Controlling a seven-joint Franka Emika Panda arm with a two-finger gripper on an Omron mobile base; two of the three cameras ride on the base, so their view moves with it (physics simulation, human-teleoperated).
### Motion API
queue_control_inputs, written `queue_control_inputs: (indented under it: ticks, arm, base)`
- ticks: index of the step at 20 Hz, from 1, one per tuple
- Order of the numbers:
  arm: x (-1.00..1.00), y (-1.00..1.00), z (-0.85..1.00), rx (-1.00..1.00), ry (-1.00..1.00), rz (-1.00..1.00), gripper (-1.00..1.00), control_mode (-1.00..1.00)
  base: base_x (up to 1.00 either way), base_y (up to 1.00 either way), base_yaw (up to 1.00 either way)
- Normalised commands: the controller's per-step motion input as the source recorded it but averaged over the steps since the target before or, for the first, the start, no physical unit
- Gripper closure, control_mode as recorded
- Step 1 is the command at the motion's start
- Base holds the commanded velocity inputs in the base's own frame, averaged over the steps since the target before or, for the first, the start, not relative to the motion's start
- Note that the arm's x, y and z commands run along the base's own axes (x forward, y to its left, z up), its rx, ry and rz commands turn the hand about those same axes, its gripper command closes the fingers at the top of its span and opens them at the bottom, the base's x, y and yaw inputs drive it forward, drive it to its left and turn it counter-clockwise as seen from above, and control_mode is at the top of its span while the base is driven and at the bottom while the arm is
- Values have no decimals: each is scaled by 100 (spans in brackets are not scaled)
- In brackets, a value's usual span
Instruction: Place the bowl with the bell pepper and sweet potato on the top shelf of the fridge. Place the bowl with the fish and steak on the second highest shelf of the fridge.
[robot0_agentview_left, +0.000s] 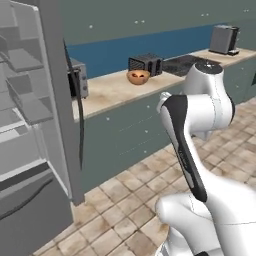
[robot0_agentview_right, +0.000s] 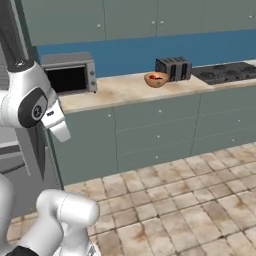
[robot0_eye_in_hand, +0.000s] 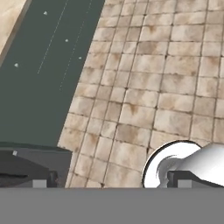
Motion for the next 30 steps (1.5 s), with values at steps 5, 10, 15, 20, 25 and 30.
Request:
queue_control_inputs:
  ticks: [5, 10, 15, 20, 25, 30]
  arm:
    - [0, 0, 0, 0, 0, 0, -100, 100]
    - [0, 0, 0, 0, 0, 0, -100, 100]
    - [0, 0, 0, 0, 0, 0, -100, 100]
    - [0, 0, 0, 0, 0, 0, -100, 100]
    - [0, 0, 0, 0, 0, 0, -100, 100]
    - [0, 0, 0, 0, 0, 0, -100, 100]
  base:
    - [100, -100, 0]
    - [100, -100, -1]
    - [100, -84, 0]
    - [100, -48, 4]
    - [100, -14, 29]
    - [100, 0, 46]
